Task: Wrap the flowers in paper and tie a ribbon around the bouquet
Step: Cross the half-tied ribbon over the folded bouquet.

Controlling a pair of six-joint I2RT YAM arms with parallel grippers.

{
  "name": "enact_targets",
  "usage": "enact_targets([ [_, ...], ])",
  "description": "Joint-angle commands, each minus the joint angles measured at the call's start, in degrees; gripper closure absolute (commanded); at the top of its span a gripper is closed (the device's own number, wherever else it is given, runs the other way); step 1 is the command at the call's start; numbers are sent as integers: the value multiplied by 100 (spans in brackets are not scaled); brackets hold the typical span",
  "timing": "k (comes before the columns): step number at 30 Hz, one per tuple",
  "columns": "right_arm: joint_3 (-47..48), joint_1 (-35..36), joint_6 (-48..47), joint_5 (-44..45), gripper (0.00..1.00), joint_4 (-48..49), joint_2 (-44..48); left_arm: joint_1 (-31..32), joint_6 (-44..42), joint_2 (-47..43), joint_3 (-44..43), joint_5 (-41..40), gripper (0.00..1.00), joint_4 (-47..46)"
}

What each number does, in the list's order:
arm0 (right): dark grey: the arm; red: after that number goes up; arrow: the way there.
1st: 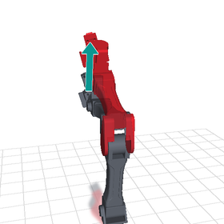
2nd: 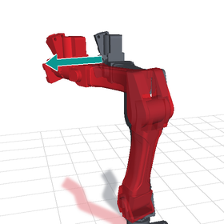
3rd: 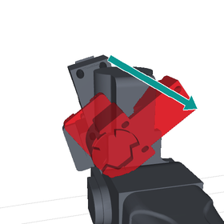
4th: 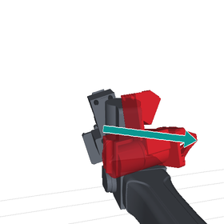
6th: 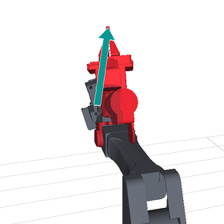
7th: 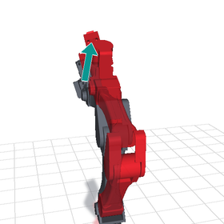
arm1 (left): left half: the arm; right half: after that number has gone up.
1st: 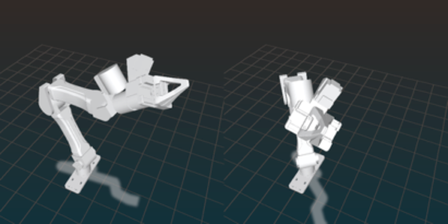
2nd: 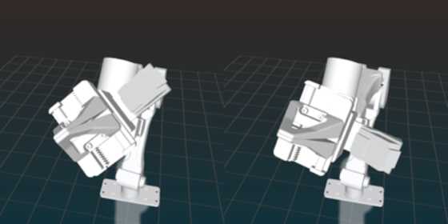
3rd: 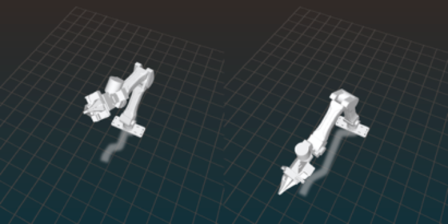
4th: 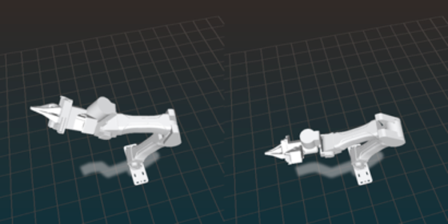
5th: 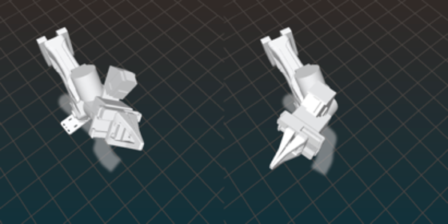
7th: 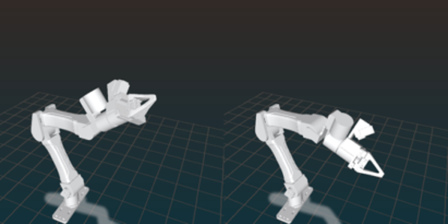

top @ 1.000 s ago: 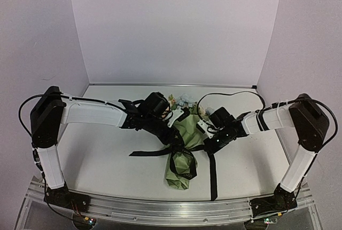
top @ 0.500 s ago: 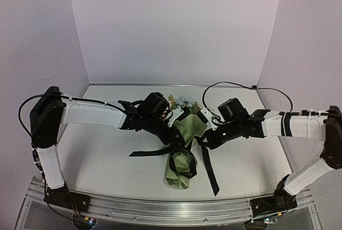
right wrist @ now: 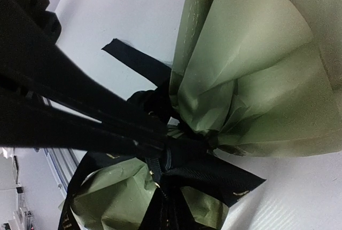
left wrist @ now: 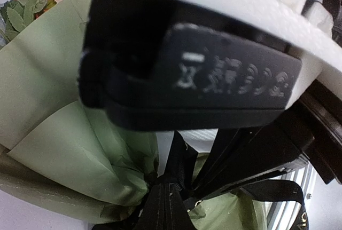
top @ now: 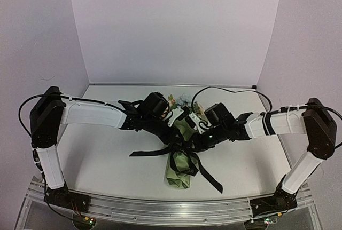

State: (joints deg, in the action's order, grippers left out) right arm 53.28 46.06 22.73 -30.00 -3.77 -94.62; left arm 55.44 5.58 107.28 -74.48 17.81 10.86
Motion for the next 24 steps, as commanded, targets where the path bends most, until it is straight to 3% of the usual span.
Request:
enact_targets([
  [1, 39, 47, 375, -308, 100, 609, 61, -29, 84, -259, -106, -79, 100, -259],
  [10, -561, 54, 371, -434, 100, 727, 530, -24, 168, -286, -76, -309, 100, -268],
  [24, 227, 46, 781, -1674, 100, 721, 17, -24, 89, -231, -103, -119, 100, -225],
])
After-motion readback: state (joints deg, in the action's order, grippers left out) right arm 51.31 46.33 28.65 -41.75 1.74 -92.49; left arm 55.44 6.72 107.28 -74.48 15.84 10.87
